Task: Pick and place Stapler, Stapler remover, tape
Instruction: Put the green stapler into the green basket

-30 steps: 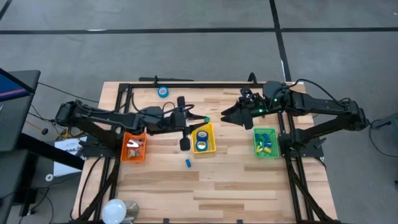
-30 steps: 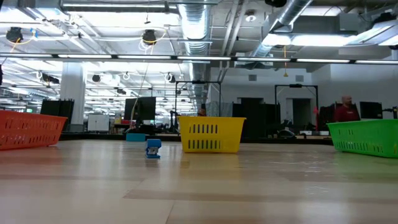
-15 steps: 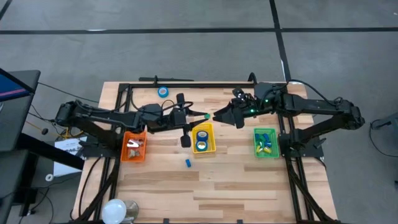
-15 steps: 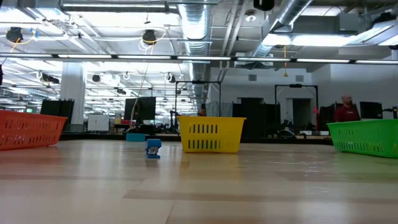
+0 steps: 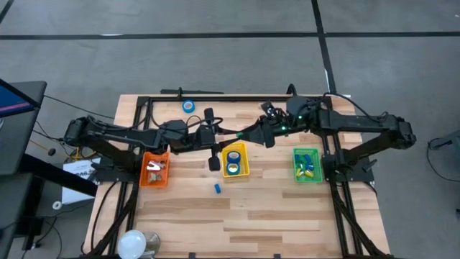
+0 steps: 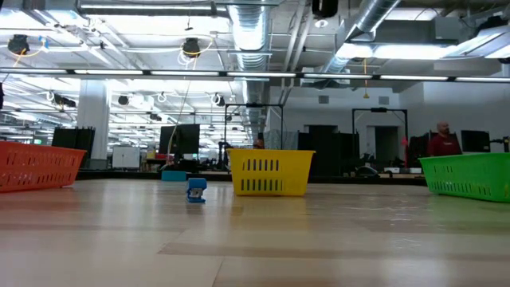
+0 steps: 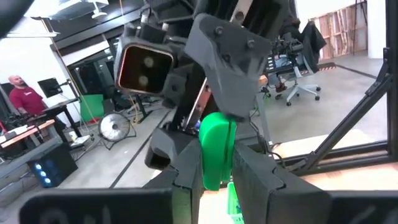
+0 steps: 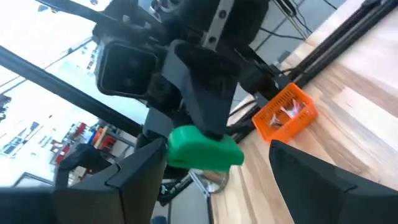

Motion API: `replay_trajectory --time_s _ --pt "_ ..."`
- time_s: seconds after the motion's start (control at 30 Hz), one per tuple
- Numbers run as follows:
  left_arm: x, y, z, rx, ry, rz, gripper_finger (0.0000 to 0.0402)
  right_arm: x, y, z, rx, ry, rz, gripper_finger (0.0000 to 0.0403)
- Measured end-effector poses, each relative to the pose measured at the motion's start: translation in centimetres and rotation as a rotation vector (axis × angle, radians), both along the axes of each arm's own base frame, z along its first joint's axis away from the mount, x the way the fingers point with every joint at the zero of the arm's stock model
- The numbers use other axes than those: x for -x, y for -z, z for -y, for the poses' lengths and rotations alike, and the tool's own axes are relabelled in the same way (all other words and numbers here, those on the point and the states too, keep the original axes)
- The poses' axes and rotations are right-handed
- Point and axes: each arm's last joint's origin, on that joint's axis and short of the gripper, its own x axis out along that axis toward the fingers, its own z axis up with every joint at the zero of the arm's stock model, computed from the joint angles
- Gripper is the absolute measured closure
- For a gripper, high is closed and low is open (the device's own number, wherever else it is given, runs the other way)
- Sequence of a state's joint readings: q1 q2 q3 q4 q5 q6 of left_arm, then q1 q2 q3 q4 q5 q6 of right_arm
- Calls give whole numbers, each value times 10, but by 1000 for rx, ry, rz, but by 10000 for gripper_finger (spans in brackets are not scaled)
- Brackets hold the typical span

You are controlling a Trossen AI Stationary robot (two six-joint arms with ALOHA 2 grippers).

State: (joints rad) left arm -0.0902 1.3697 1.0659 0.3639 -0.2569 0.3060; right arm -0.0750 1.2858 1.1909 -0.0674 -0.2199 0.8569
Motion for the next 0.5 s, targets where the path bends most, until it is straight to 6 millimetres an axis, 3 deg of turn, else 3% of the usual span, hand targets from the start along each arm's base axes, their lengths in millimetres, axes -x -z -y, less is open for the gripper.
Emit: replay_trajectory --time_s 0.5 --pt "0 -1 0 8 0 7 337 -14 6 0 -13 -26 22 126"
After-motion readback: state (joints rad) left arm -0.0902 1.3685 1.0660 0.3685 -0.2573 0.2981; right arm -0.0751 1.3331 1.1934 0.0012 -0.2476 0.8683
